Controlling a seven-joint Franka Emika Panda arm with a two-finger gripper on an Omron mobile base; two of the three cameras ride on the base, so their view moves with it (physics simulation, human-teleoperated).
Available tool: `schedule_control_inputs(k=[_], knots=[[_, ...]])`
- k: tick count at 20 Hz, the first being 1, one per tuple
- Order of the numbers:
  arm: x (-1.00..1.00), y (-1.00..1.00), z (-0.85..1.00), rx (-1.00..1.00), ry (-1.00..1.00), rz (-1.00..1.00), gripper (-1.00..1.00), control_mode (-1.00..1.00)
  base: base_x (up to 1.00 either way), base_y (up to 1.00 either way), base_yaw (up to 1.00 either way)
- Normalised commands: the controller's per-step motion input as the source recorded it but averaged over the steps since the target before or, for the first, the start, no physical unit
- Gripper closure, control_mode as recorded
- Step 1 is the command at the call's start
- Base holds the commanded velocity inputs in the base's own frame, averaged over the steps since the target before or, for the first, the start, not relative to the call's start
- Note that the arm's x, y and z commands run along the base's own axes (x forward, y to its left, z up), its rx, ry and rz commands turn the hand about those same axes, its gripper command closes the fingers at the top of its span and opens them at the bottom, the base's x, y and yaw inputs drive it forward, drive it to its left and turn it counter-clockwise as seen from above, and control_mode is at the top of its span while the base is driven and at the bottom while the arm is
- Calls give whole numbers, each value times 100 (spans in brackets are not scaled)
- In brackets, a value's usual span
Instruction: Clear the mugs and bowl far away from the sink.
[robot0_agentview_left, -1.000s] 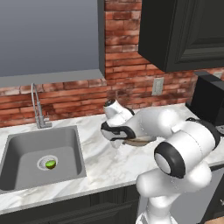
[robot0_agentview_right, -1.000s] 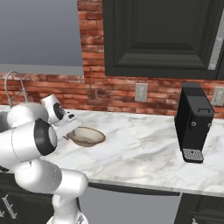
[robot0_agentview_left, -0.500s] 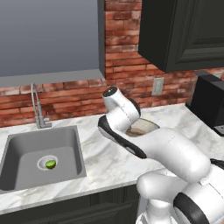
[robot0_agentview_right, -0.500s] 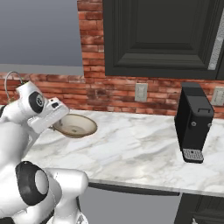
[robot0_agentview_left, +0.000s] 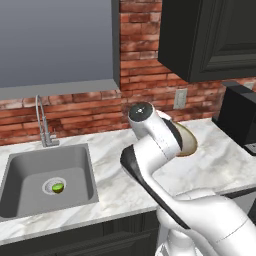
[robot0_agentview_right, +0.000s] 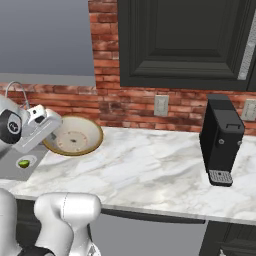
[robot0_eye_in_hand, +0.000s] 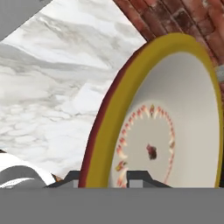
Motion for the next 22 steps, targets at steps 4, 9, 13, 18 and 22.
schedule_control_inputs(k=[4,9,13,18,22], knots=[[-71,2,37,0,-5,4,100,-100,0,0,0],[-13,2,3,0,0,1,100,100,-52,11,10],[0,0,0,0,0,0,100,100,-65,30,34],[0,0,0,0,0,0,100,100,-61,46,65],[0,0,0,0,0,0,100,100,-6,26,85]])
